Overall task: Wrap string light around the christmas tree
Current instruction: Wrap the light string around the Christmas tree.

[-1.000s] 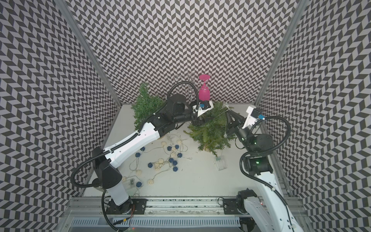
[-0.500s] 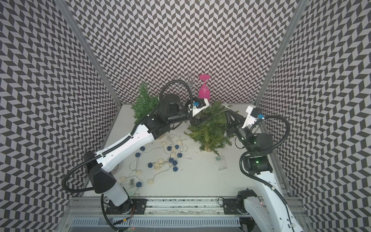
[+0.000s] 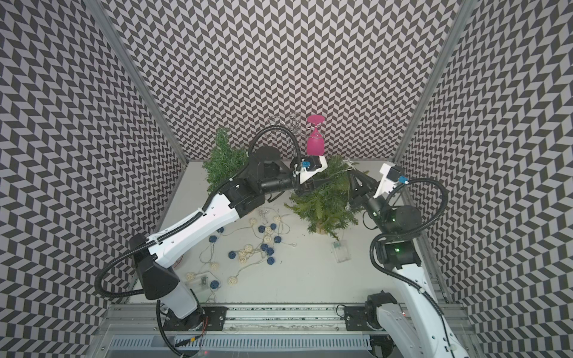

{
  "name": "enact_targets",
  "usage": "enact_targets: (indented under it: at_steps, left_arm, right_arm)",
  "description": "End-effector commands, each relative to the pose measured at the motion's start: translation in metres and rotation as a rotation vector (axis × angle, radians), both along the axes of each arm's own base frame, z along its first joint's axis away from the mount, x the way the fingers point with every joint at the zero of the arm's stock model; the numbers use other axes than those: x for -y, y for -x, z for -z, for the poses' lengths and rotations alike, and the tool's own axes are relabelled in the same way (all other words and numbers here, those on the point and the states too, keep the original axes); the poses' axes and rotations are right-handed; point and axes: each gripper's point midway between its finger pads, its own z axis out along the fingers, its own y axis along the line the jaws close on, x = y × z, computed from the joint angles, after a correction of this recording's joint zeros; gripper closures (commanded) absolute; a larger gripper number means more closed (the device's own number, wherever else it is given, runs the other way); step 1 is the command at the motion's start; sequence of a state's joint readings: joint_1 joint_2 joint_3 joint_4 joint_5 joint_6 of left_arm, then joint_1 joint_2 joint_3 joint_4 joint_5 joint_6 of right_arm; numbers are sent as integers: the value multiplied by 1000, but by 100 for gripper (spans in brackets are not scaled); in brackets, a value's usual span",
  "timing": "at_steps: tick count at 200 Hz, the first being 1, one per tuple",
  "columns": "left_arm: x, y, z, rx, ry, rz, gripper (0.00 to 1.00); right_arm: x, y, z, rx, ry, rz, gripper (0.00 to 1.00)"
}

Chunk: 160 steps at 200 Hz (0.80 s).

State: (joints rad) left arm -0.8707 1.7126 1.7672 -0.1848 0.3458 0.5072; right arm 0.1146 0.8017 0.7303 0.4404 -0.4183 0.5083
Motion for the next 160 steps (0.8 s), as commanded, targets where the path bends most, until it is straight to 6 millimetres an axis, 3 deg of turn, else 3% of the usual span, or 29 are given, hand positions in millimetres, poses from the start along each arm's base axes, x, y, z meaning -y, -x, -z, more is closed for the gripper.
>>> enact_targets:
  at_steps: [1, 30, 58, 102, 134, 160]
  left_arm:
    - [10, -10, 17, -24, -49, -14, 60]
    - [8, -15, 17, -28, -33, -32, 78]
    - [-12, -18, -8, -3, 54, -68, 97]
    - [-38, -10, -39, 15, 129, -75, 100]
    - [-57, -23, -67, 62, 189, -197, 100]
    - [-62, -36, -77, 84, 198, -281, 100]
  right_arm:
    - [2, 8, -18, 57, -11, 4, 100]
    - [4, 7, -18, 54, -13, 16, 100]
    - [8, 7, -17, 51, -18, 37, 100]
    - [9, 1, -13, 26, -19, 52, 100]
    - [15, -5, -10, 15, -22, 91, 100]
    - [16, -3, -15, 32, -11, 99, 100]
